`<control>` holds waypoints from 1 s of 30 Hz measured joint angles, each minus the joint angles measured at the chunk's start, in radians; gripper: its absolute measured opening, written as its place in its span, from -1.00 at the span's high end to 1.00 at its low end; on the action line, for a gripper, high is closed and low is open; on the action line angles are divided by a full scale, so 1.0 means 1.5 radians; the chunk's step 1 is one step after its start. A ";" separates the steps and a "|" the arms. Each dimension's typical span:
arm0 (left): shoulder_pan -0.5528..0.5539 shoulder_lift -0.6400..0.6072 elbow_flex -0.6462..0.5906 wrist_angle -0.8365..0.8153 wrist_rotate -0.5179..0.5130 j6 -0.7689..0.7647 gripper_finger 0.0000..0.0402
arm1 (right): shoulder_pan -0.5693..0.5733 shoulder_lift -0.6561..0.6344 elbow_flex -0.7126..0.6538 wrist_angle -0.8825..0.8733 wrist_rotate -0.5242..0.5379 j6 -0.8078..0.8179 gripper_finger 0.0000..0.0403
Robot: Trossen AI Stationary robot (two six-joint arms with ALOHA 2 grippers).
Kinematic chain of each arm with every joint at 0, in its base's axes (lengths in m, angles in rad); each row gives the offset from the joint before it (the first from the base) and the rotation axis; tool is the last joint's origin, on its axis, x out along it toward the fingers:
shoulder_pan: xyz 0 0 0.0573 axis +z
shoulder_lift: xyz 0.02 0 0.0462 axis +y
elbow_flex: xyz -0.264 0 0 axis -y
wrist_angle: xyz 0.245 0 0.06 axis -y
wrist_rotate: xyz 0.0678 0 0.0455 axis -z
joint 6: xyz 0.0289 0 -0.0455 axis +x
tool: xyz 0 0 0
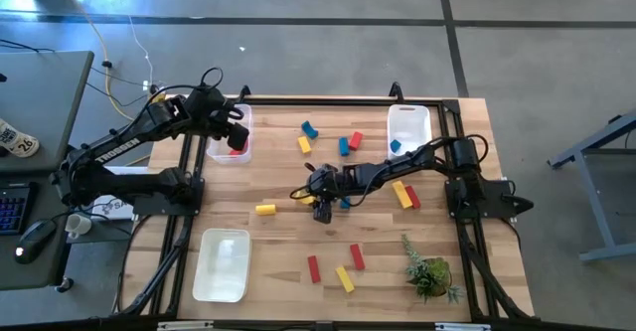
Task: Sort & place blocks by color
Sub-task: Put the yellow block into the bottom white bin
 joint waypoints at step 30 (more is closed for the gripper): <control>0.000 0.000 0.000 0.000 0.014 0.011 0.00 | -0.008 -0.021 0.001 -0.026 -0.012 0.065 0.51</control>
